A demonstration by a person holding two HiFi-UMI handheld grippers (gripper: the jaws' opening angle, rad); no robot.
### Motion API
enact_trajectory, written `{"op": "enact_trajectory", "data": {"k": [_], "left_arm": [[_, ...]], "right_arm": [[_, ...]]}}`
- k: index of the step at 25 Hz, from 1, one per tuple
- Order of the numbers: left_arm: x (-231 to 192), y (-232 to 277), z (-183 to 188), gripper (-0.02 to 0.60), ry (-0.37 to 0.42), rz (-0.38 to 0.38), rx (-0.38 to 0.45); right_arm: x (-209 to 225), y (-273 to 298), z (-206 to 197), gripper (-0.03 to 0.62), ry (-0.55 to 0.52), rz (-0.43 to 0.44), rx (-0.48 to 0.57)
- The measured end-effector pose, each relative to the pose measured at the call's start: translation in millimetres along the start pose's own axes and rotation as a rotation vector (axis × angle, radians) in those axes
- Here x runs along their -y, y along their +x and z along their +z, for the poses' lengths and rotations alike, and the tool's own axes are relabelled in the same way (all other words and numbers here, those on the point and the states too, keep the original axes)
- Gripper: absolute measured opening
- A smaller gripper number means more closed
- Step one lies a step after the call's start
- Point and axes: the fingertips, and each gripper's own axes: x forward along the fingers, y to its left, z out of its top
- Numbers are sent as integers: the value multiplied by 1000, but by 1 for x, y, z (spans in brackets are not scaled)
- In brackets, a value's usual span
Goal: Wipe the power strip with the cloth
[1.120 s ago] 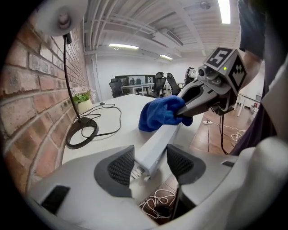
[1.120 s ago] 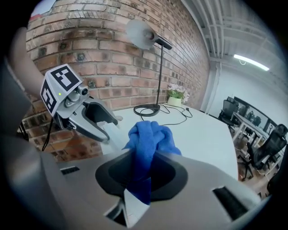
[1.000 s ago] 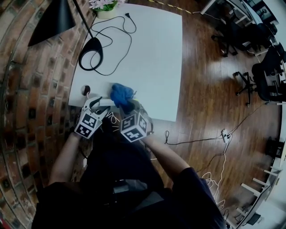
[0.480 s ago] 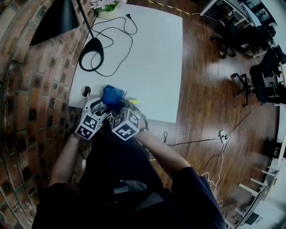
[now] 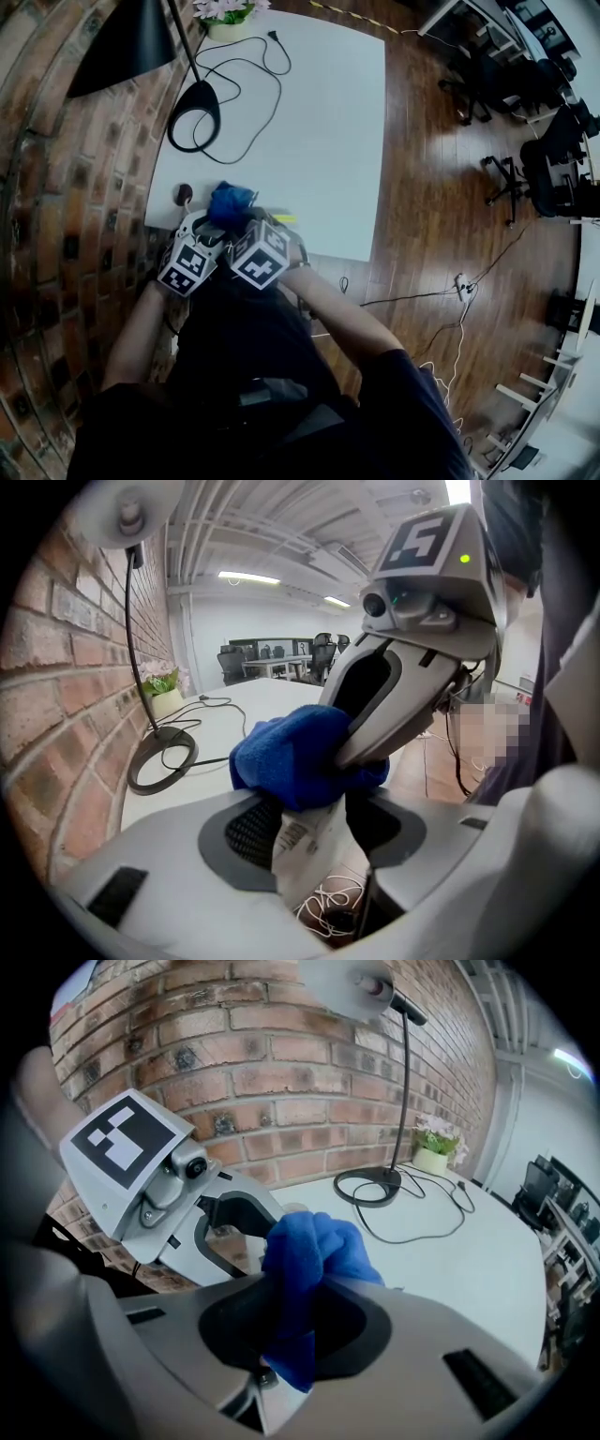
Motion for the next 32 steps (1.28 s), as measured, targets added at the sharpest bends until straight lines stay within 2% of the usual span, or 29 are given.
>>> {"op": "enact_trajectory", "data": {"k": [5, 8, 12, 17, 25, 29, 32], "left_arm": [[-1, -1, -1, 221, -2, -22, 11], [-1, -1, -5, 221, 9, -39, -2], [-3, -3, -5, 221, 12, -58, -14], [-5, -3, -5, 219, -41, -81, -25], [-12, -3, -5, 222, -107, -112, -75], [-11, -2, -5, 227, -105, -109, -83], [-10, -2, -6, 227, -83, -92, -88]], "right_arm": [[-4, 5, 5, 77, -40, 66, -7], [-8, 7, 5, 77, -99, 79, -19], [-11, 8, 11, 77, -119, 100, -24], [-12, 15, 16, 75, -92, 107, -18], [-6, 22, 24, 75, 43, 178, -36], [-5, 26, 17, 78, 7, 177, -83], [-6, 22, 21, 78, -26, 143, -52]]}}
